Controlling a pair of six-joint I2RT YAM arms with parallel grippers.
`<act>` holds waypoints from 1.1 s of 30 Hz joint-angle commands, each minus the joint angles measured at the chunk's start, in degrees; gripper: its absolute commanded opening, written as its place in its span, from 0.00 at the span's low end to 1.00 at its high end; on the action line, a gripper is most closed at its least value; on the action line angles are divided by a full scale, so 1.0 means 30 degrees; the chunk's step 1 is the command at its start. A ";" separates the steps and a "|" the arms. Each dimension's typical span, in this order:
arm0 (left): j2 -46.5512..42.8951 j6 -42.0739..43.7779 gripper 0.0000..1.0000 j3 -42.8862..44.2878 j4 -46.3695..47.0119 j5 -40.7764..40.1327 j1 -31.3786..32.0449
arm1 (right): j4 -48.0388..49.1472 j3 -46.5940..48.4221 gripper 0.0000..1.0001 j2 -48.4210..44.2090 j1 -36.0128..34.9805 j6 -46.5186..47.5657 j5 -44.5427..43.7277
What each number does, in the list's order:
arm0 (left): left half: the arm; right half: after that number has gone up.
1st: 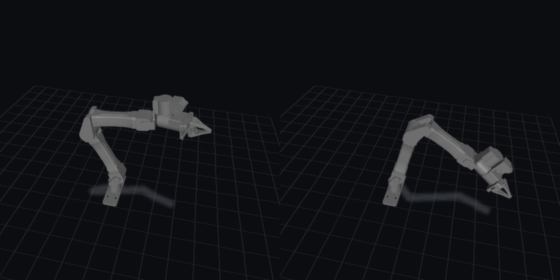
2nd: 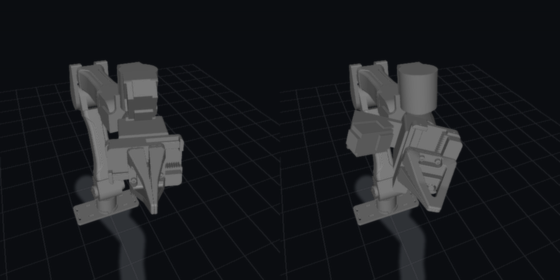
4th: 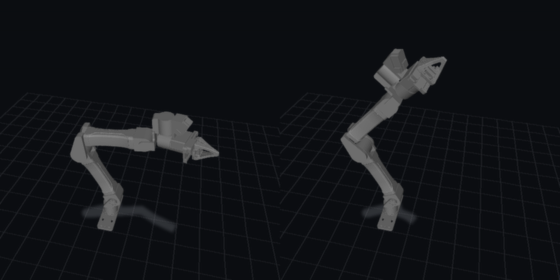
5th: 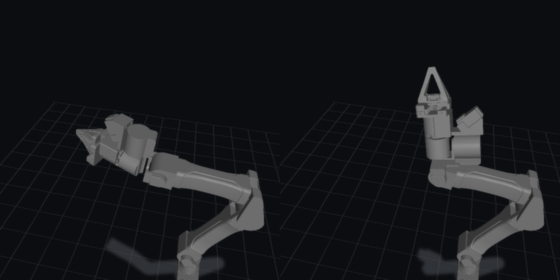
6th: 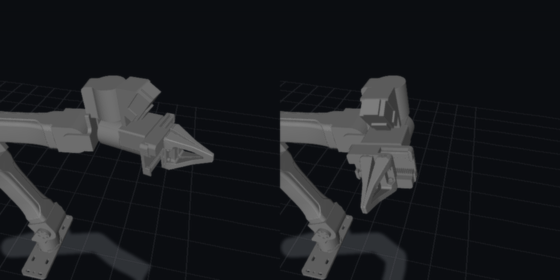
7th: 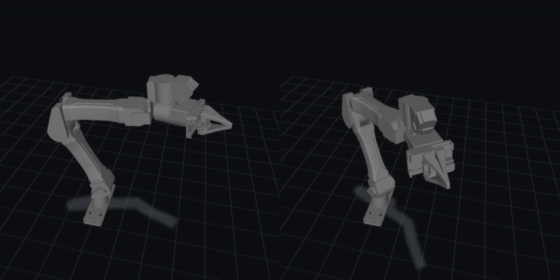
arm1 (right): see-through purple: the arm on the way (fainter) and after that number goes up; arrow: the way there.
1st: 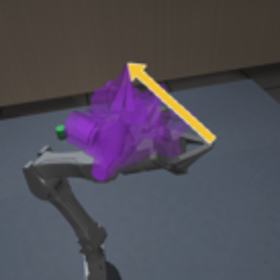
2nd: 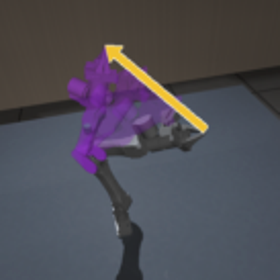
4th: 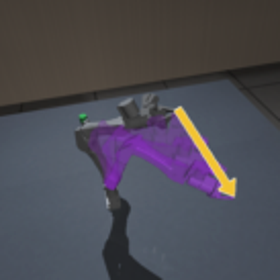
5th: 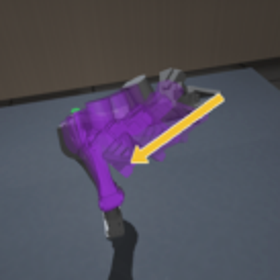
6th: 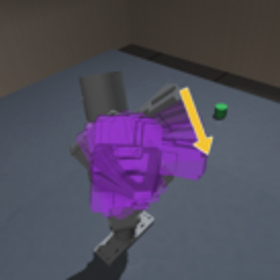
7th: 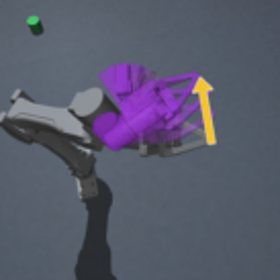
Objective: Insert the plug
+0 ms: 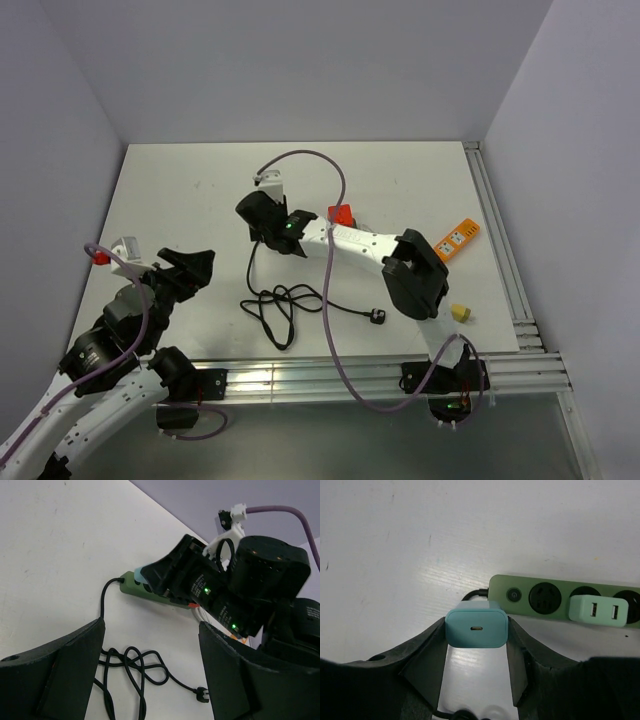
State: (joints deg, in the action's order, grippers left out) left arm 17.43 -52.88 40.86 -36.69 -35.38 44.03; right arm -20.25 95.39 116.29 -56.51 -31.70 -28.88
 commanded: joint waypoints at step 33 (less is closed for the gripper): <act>-0.0508 0.0987 0.80 -0.0260 0.1329 0.0658 -0.0028 | 0.0394 -0.1799 0.00 -0.1058 0.1992 0.0782 -0.0215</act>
State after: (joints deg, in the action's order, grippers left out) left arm 15.57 -50.33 40.45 -34.76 -34.28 44.03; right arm -20.23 89.91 116.92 -50.78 -30.17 -27.94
